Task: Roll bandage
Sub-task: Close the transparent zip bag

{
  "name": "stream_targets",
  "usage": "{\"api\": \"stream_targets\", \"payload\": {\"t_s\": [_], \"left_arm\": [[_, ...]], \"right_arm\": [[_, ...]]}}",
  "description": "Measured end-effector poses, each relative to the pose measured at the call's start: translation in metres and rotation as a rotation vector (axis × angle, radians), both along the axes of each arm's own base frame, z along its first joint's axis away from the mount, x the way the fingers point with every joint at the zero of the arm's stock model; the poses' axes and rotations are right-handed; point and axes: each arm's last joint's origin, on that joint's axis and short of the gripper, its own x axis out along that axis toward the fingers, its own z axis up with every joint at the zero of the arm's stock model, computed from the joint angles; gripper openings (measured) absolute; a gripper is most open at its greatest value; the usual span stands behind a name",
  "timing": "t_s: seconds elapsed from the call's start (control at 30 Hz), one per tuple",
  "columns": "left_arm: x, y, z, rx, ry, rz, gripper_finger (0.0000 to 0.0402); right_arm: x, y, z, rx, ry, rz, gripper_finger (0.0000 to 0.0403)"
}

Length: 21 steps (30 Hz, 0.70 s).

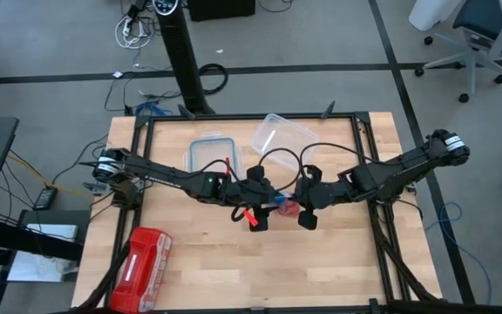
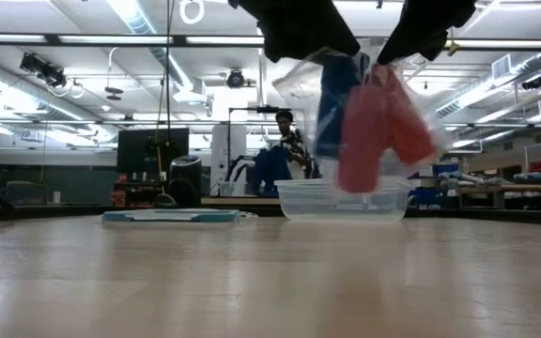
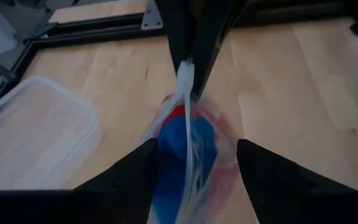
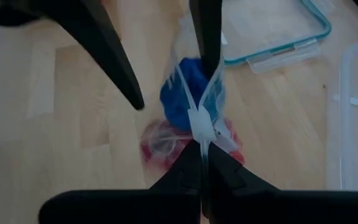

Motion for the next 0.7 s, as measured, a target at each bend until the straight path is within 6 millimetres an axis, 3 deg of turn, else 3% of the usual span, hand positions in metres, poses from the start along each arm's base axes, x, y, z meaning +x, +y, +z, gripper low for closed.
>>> {"api": "stream_targets", "payload": {"t_s": [0.13, 0.27, 0.57, 0.7], "left_arm": [[0.0037, -0.0006, -0.0071, 0.026, 0.014, -0.014, 0.0210], [0.0063, -0.0010, -0.0107, 0.057, 0.017, -0.021, 0.0172], [0.0068, -0.0030, -0.0105, 0.080, 0.016, -0.071, 0.0016], [0.0068, -0.0038, -0.0107, 0.064, 0.018, -0.093, 0.0018]], "right_arm": [[0.0003, 0.0001, 0.0005, -0.001, -0.005, 0.002, 0.0000], [0.0008, 0.0003, 0.0010, 0.007, -0.014, -0.003, 0.0000], [0.0040, 0.0040, 0.0051, 0.034, -0.065, 0.029, 0.0002], [0.0040, 0.0054, 0.0055, 0.041, -0.070, 0.043, 0.0002]]}}
